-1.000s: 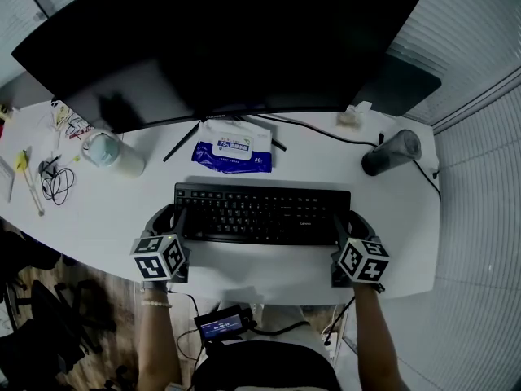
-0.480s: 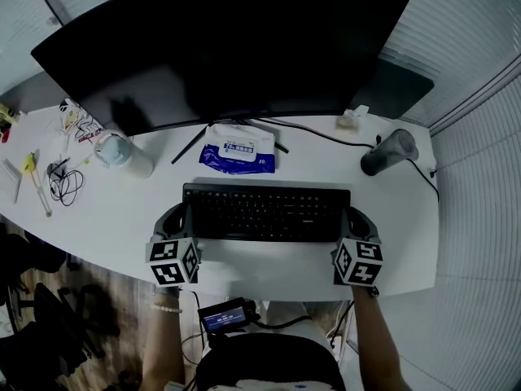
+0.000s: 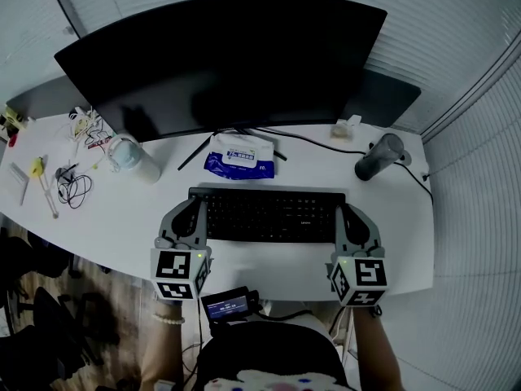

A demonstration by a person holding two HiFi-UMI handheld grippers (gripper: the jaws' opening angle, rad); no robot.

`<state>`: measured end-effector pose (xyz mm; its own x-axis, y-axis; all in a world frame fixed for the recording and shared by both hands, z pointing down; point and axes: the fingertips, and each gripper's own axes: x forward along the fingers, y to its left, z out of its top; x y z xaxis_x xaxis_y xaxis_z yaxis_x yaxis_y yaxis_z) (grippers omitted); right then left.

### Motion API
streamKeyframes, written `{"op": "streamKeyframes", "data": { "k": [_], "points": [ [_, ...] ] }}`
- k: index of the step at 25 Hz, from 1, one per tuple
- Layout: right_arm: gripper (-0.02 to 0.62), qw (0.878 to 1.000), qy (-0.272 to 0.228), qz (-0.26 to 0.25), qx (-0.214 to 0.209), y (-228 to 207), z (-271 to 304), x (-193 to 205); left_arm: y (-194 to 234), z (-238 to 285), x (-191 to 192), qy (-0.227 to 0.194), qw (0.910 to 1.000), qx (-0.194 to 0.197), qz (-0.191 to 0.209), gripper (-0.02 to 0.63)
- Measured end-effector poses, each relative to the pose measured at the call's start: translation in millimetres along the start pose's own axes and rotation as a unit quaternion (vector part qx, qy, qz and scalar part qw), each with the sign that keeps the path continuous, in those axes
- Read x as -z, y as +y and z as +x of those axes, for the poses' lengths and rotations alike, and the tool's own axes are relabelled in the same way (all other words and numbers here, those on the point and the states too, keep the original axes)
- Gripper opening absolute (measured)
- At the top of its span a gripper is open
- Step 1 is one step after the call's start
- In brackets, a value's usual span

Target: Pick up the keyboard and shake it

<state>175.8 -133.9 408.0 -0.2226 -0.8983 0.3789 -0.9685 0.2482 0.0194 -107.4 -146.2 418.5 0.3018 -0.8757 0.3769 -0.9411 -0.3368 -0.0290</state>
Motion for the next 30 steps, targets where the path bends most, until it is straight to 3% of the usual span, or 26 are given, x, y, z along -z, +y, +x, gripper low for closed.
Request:
{"op": "streamKeyframes", "data": {
  "k": [7,11,30],
  "points": [
    [0.048,0.998,-0.061,-0.003,-0.021,19,-24,-51,-27,-22,-46,-0.045,0.9980,0.023,0.038,0.021],
    [0.048,0.996,-0.077,-0.002,-0.034,31,-35,-73,-33,-38,-66,-0.067,0.9966,0.033,0.035,0.021],
    [0.046,0.996,-0.069,-0.017,-0.055,43,-45,-66,-47,-49,-72,-0.076,0.9941,0.062,0.047,0.021]
  ]
}}
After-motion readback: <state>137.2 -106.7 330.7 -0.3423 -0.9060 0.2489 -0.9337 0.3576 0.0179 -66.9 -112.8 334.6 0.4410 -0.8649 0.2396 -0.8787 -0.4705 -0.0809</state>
